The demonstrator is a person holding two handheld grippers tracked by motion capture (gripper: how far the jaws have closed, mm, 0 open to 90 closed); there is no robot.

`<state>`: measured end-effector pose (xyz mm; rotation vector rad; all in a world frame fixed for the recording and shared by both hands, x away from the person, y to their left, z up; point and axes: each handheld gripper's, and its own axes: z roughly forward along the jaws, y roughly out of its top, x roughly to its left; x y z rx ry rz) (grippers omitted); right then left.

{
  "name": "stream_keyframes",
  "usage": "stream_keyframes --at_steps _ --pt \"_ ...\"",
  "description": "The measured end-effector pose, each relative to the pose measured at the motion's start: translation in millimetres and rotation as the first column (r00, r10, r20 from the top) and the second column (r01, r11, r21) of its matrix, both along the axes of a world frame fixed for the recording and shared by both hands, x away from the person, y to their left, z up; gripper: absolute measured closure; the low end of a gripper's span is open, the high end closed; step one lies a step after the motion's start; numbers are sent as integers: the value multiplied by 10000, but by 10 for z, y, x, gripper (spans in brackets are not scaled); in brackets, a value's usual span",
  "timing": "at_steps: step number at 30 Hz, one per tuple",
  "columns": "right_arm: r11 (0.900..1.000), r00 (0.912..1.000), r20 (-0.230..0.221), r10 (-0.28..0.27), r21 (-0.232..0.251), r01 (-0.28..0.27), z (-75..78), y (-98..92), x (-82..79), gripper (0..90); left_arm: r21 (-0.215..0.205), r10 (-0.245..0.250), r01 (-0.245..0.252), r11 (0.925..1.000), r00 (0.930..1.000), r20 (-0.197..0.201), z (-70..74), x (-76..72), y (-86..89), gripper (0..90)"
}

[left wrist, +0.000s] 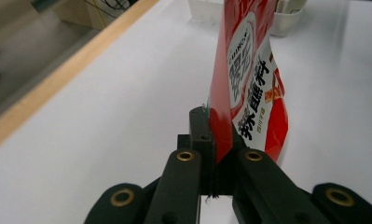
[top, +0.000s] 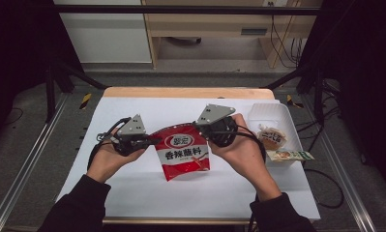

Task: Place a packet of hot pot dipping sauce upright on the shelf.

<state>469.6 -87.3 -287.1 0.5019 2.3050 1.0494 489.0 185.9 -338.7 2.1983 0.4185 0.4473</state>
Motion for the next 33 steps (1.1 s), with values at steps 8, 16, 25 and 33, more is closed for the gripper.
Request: stream_keyframes --at_steps 8,16,25,33 --pt "9988 9989 -320 341 -341 -352 3 -131 -35 883 531 -337 327 9981 9993 175 100 0 -81 900" --pt "9965 9986 -485 211 -800 -249 -98 -239 27 567 718 -475 449 9964 9983 344 106 -32 -88 900" --pt "9897 9937 -1051 400 -1327 -539 -267 -171 151 456 710 -600 568 9959 9972 437 110 -49 -65 900" --pt "9818 9783 -1789 1046 -1383 -1302 -345 1 208 541 651 -755 727 9952 9963 408 113 -56 -44 900"
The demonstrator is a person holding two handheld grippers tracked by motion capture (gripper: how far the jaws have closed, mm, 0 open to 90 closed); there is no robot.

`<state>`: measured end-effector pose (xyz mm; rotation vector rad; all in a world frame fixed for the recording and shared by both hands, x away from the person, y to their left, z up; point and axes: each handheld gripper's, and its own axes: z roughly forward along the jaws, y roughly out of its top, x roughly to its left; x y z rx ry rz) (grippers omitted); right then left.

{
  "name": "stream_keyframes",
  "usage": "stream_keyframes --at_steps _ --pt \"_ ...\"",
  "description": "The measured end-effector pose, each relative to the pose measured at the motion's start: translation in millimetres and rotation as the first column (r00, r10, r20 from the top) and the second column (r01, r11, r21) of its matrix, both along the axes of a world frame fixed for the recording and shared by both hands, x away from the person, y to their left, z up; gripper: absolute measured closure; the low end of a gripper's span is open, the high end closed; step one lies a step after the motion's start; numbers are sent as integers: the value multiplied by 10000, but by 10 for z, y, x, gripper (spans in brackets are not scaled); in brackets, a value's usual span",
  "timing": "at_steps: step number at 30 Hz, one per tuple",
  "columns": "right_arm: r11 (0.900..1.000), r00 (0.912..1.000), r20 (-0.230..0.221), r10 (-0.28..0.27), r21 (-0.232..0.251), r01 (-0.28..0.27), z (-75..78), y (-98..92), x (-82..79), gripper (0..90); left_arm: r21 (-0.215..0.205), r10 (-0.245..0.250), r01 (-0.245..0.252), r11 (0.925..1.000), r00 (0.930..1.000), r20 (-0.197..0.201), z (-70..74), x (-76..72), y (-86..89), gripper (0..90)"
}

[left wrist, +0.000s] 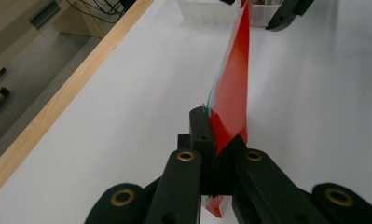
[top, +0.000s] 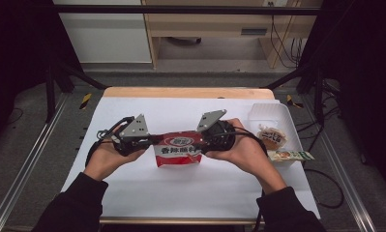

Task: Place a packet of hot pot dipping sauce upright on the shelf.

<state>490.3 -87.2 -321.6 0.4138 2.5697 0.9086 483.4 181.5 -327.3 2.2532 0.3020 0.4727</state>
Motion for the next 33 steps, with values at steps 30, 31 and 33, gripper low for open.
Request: stream_keyframes --at_steps 30,31,33 --pt "9984 9964 699 478 -347 -455 338 -77 85 895 -1465 1929 -1942 9700 9809 -232 -500 -389 539 281" --pt "9984 9959 748 504 -309 -482 359 -97 93 895 -1411 2048 -2078 9680 9782 -356 -591 -422 585 269" --pt "9989 9953 861 444 -194 -428 401 -131 114 895 -1246 2165 -2231 9668 9742 -644 -778 -473 680 224"
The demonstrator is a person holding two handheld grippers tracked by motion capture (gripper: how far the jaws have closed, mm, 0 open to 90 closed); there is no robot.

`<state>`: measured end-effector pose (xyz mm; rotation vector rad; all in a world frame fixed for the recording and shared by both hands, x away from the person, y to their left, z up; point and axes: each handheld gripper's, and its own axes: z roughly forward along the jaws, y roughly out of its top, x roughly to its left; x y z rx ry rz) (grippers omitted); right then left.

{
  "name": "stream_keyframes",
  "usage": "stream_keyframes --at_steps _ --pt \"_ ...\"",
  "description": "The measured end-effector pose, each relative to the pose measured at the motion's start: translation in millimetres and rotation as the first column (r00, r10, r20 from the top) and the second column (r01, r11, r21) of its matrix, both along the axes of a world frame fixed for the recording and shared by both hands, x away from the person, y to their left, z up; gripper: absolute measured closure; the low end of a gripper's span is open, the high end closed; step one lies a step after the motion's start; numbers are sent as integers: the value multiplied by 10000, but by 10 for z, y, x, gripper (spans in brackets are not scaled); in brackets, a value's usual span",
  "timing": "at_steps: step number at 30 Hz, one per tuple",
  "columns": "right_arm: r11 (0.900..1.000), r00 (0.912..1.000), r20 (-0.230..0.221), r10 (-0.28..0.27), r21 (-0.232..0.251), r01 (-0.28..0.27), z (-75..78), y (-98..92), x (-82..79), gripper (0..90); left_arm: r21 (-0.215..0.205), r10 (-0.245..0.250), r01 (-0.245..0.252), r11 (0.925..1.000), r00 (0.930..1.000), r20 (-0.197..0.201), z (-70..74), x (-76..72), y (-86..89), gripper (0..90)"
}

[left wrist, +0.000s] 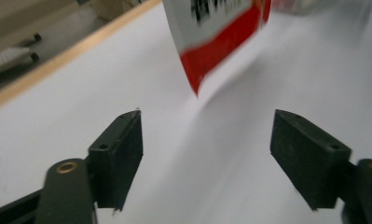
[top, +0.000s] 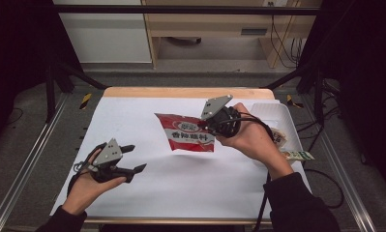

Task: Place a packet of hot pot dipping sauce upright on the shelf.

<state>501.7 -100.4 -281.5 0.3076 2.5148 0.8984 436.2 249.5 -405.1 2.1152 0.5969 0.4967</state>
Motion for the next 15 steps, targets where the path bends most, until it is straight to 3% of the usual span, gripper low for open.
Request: stream_keyframes --at_steps 6,8,12,15 --pt "9999 9999 72 155 -50 -155 92 -23 41 895 -24 369 -370 9993 9986 -387 -292 -45 143 125" --pt "10000 9999 155 71 -27 -70 138 -36 47 895 -81 501 -505 9987 9977 -450 -338 -41 165 107" --pt "9999 9998 182 35 138 -38 214 -84 76 895 -715 773 -806 9942 9958 -488 -402 4 220 79" --pt "9998 9999 158 -70 195 67 260 -121 127 895 -516 1147 -1176 9917 9918 -569 -458 24 261 79"
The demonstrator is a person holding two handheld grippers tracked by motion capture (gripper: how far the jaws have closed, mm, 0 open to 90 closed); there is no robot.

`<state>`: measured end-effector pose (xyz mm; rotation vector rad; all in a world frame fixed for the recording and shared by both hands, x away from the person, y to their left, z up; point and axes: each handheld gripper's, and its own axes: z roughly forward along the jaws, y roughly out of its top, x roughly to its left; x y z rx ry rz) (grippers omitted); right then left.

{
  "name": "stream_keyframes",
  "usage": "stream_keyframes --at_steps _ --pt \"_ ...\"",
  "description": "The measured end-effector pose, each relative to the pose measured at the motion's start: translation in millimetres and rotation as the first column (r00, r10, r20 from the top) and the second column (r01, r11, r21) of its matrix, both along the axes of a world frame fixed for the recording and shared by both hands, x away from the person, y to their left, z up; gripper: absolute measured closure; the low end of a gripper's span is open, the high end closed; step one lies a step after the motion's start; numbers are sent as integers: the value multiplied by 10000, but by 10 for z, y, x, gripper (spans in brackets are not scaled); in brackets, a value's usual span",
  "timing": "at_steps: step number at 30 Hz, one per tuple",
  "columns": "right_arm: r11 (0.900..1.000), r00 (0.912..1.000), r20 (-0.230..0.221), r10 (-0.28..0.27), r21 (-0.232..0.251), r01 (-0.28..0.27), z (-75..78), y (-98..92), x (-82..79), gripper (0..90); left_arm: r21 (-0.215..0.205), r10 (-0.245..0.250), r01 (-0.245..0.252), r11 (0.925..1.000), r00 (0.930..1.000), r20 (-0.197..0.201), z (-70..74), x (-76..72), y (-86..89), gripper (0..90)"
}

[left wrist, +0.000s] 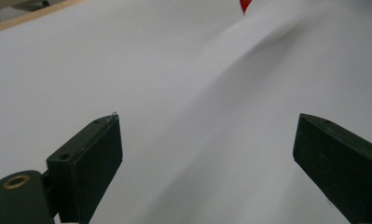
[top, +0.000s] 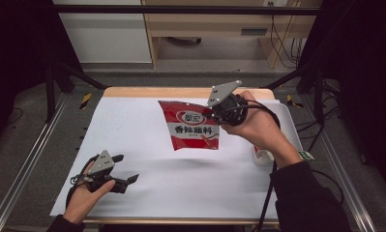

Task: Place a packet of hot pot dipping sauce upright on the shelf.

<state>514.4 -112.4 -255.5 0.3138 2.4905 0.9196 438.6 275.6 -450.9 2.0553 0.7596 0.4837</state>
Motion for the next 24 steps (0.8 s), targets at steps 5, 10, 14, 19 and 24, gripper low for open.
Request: stream_keyframes --at_steps 5,10,14,19,24 --pt "10000 10000 14 -75 -7 75 51 -44 85 895 469 452 -446 9979 9989 -130 -26 -30 43 80" --pt "9982 9982 143 -584 162 582 139 -166 179 895 384 767 -765 9963 9971 -20 -23 -46 82 78" --pt "9939 9947 204 -1004 470 994 192 -282 210 896 412 806 -805 9959 9967 0 -20 -44 88 78" --pt "9919 9934 223 -1125 613 1109 231 -394 196 895 502 793 -796 9956 9968 70 -10 -49 81 78" --pt "9881 9910 209 -1321 829 1299 240 -496 216 895 487 861 -863 9951 9963 58 -23 -38 92 78"
